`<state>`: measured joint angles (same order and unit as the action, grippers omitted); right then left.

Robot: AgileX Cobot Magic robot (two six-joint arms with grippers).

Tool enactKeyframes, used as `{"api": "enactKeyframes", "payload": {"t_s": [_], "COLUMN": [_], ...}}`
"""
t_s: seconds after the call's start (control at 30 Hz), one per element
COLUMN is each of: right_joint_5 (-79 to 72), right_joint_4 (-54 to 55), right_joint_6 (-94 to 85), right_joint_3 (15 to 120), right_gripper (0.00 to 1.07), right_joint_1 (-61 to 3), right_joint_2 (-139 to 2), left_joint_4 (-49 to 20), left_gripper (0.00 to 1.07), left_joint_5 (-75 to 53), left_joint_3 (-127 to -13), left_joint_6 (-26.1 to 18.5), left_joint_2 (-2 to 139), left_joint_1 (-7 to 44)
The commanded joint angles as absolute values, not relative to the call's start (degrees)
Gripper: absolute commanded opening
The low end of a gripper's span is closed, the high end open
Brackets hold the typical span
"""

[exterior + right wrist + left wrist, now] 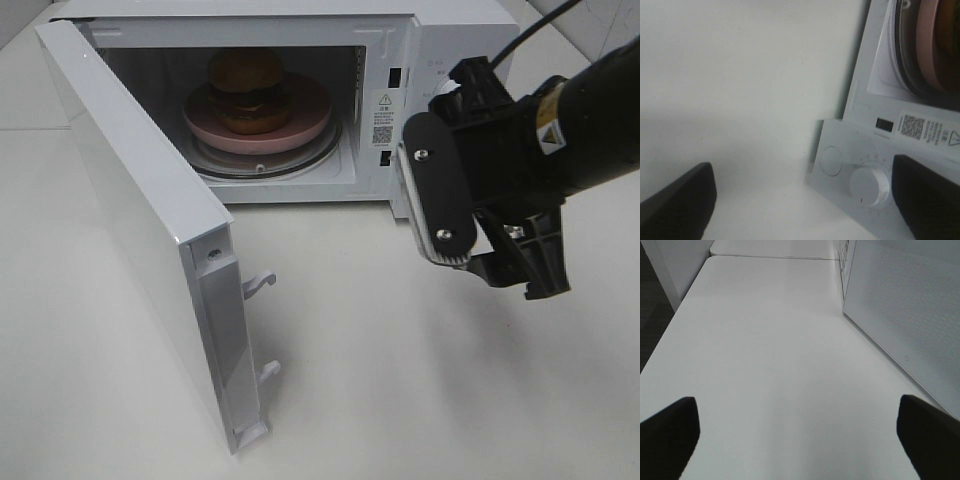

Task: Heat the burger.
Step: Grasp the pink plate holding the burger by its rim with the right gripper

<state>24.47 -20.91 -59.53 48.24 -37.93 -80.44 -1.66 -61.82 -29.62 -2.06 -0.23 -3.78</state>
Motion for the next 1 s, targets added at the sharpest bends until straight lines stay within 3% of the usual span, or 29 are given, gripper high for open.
{"api": "enactKeyframes", "payload": {"t_s": [0.03, 1.0], "right_joint_5": [22.5, 14.7], "right_joint_4": [-21.8, -21.4], "right_joint_6": [-58.7, -58.5], "right_joint_3": [51.6, 70.3], "right_gripper": [0.93, 0.90], "right_joint_1": [-39.6, -41.0], "right_joint_2": [-84.9, -105.6], "left_joint_4": [-1.8, -1.8], "left_gripper": [1.00, 1.00], "left_joint_5": [-61.3, -61.3], "left_joint_3": [-29.5, -29.5], "left_joint_6": [-2.1, -2.1], "left_joint_2": [-1.0, -1.0], "left_joint_1": [-3.9, -3.9]}}
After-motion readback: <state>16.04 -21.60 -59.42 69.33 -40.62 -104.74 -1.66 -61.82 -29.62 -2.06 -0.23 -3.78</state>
